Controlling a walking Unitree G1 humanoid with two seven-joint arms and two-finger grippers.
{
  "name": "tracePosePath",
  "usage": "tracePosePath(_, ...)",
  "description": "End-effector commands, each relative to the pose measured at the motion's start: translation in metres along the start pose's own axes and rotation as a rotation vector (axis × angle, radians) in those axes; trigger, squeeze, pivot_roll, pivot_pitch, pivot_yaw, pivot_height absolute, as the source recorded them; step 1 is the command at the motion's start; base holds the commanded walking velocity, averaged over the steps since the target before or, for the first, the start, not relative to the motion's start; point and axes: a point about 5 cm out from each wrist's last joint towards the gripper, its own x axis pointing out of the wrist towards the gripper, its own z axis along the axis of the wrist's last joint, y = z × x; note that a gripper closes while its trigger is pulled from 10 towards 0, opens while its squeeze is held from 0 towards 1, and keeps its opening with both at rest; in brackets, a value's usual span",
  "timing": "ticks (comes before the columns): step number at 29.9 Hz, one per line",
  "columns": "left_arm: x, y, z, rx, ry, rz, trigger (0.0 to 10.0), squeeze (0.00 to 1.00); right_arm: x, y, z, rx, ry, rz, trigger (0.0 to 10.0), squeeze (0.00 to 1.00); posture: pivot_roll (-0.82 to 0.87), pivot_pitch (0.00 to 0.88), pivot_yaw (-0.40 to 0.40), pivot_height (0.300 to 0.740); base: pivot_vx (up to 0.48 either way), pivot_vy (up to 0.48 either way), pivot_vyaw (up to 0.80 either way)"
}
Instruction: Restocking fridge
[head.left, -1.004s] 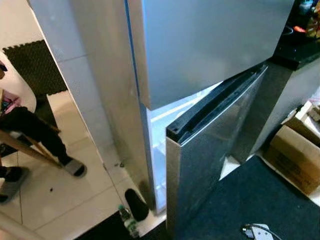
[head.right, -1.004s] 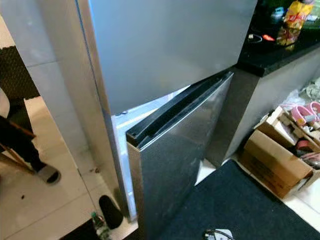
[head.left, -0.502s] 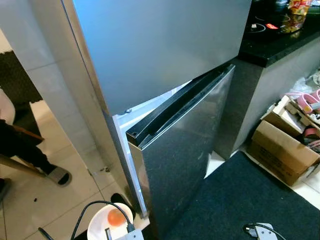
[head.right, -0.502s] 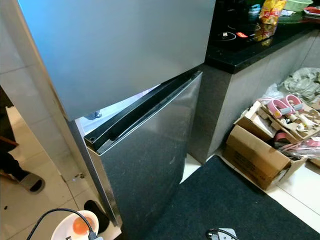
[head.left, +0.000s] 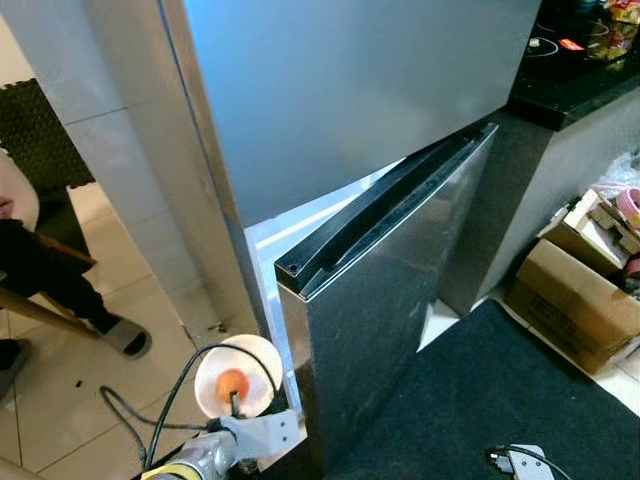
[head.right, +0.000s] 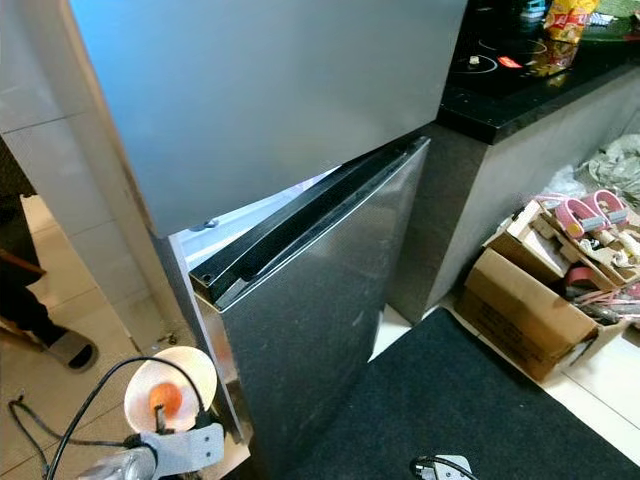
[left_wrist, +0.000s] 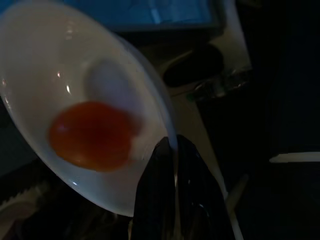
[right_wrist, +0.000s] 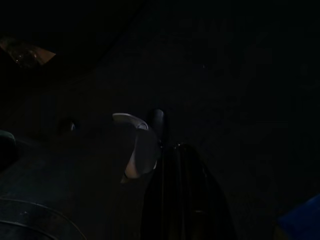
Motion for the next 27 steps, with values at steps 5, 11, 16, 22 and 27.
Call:
tracePosePath(5, 0.003, 0.011, 0.023, 0.034, -0.101, 0.012, 10.0, 0.00, 0.000, 0.001, -0.002, 0.009, -0.003, -0.002, 10.0, 0.00, -0.03, 0.028, 0.032, 0.740, 0.000, 0.000, 0.00)
tracePosePath(11, 0.005, 0.015, 0.052, 0.065, -0.204, 0.016, 10.0, 0.00, 0.000, 0.001, -0.003, 0.016, -0.003, -0.004, 10.0, 0.00, -0.03, 0.033, 0.035, 0.740, 0.000, 0.000, 0.00)
tracePosePath(16, 0.004, 0.010, 0.071, 0.104, -0.263, 0.001, 10.0, 0.00, 0.000, 0.002, -0.003, 0.021, -0.004, -0.004, 10.0, 0.00, -0.03, 0.034, 0.037, 0.740, 0.000, 0.000, 0.00)
tracePosePath(22, 0.003, -0.003, 0.085, 0.159, -0.319, -0.037, 10.0, 0.00, 0.000, 0.002, -0.004, 0.026, -0.001, -0.008, 10.0, 0.00, -0.04, 0.036, 0.039, 0.740, 0.000, 0.000, 0.00)
tracePosePath(27, 0.001, -0.009, 0.093, 0.193, -0.350, -0.057, 10.0, 0.00, 0.000, 0.001, -0.007, 0.024, 0.008, -0.010, 10.0, 0.00, -0.04, 0.035, 0.041, 0.740, 0.000, 0.000, 0.00)
